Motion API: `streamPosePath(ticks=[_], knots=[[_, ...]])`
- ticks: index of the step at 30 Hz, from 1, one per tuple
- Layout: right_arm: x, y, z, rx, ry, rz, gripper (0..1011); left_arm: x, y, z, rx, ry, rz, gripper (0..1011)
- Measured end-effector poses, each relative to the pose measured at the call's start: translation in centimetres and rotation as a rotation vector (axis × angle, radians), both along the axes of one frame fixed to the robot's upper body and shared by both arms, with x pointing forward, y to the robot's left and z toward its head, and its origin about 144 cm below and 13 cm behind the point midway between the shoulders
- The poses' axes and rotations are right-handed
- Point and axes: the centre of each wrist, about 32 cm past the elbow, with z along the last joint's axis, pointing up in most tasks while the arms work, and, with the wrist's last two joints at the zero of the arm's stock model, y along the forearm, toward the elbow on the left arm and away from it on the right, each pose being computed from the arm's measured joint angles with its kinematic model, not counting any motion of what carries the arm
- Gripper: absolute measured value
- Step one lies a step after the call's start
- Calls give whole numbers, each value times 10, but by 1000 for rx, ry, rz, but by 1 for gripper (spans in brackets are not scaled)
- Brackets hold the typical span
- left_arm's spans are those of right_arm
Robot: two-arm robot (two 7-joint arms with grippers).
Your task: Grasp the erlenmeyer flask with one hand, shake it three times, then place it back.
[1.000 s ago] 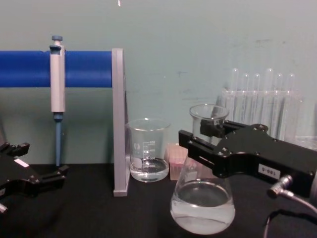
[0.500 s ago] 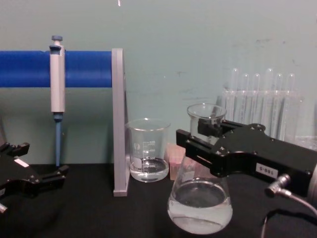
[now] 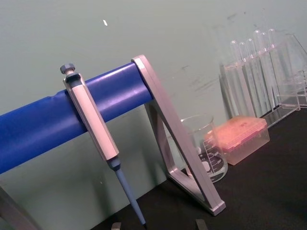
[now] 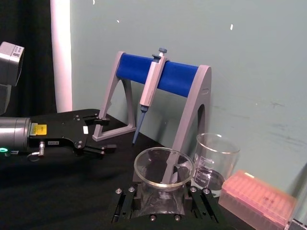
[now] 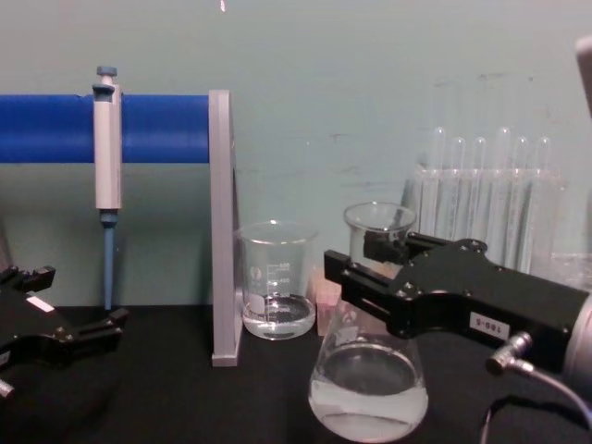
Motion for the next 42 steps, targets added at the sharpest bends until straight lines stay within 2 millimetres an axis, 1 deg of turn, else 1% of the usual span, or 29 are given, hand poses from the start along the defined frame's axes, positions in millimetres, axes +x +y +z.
streamPosePath(ticks=[21,42], knots=[[14,6,-18,-38,15,18,451,0,0,0,0,0,0,1001],[15,10,-32,-49,26,44,451,0,0,0,0,0,0,1001]])
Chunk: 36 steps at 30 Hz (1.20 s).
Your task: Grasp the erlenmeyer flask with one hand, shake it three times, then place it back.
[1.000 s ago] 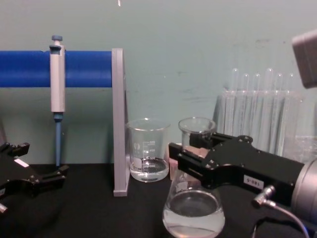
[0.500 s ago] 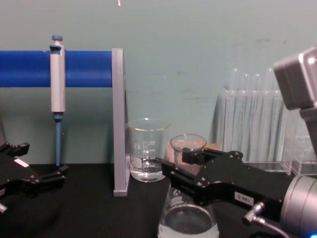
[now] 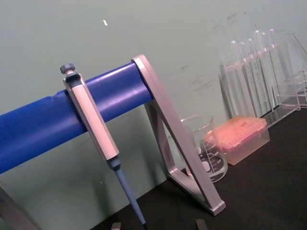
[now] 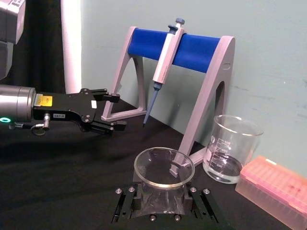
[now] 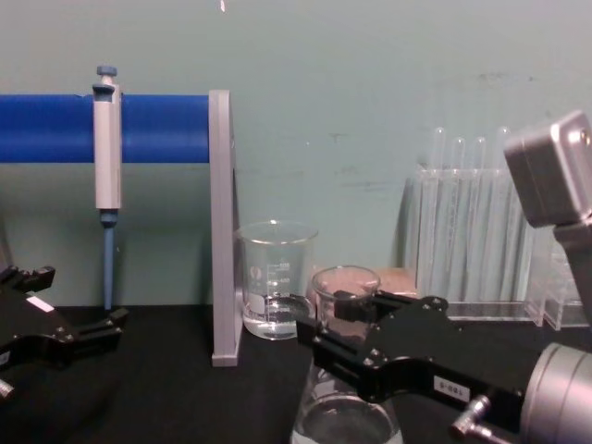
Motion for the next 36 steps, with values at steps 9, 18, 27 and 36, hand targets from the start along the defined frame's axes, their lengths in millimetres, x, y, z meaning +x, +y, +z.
streamPosePath(ticks=[9,18,27,36], knots=[[0,-2,-4,15,-4,4,451,0,0,0,0,0,0,1001],[1,-2,-7,19,1,3,451,0,0,0,0,0,0,1001],[1,-3,-8,17,3,2,451,0,0,0,0,0,0,1001],[1,-3,-8,17,3,1,451,0,0,0,0,0,0,1001]])
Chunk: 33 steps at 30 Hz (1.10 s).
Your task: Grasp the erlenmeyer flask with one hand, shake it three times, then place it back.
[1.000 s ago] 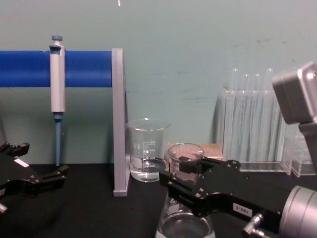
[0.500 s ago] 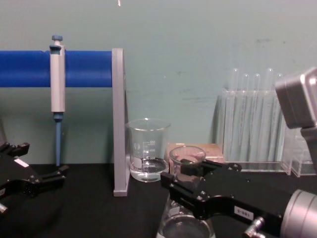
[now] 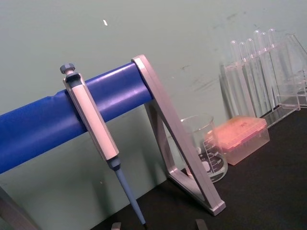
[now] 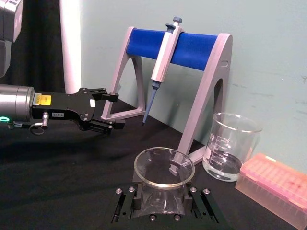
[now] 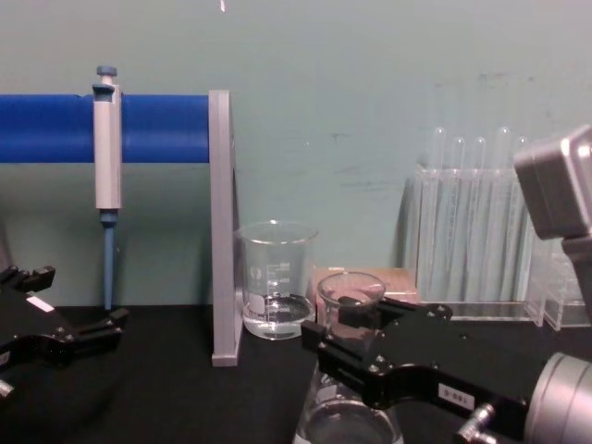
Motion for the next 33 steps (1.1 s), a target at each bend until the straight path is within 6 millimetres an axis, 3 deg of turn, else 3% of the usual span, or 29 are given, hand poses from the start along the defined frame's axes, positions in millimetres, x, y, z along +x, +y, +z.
streamPosePath(ticks=[24,27,33], knots=[[0,0,0,0,0,0,452,0,0,0,0,0,0,1001],[0,0,0,1,-1,0,512,0,0,0,0,0,0,1001],[0,0,0,1,0,0,743,0,0,0,0,0,0,1001]])
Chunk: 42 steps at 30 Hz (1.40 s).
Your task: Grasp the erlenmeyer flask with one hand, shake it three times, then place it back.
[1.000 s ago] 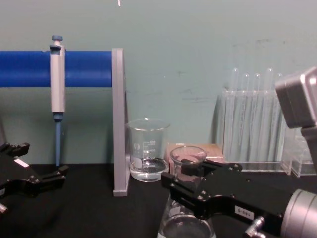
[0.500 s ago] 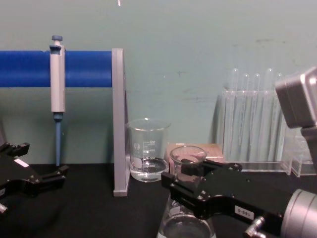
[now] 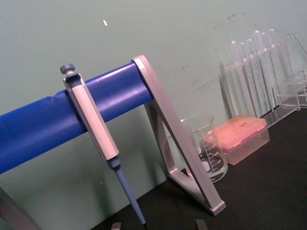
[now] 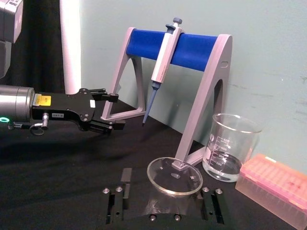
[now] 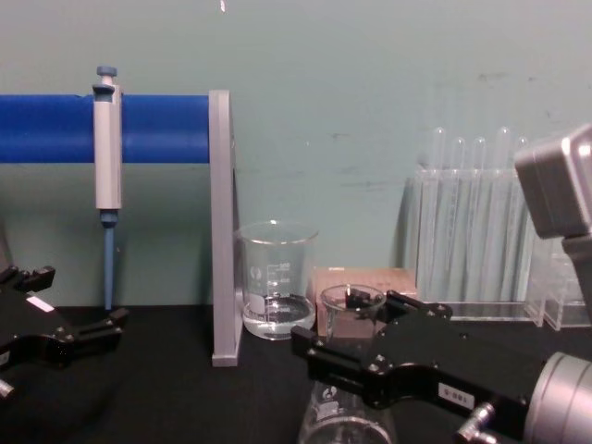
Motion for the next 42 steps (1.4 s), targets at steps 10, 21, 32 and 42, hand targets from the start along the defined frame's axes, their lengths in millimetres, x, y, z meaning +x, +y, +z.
streamPosePath(ticks=[10,21,32,42], knots=[[0,0,0,0,0,0,982,0,0,0,0,0,0,1001],[0,0,0,-1,1,0,1002,0,0,0,0,0,0,1001],[0,0,0,-2,1,0,1003,0,0,0,0,0,0,1001],[1,-6,3,-12,-1,-1,1003,0,0,0,0,0,0,1001]])
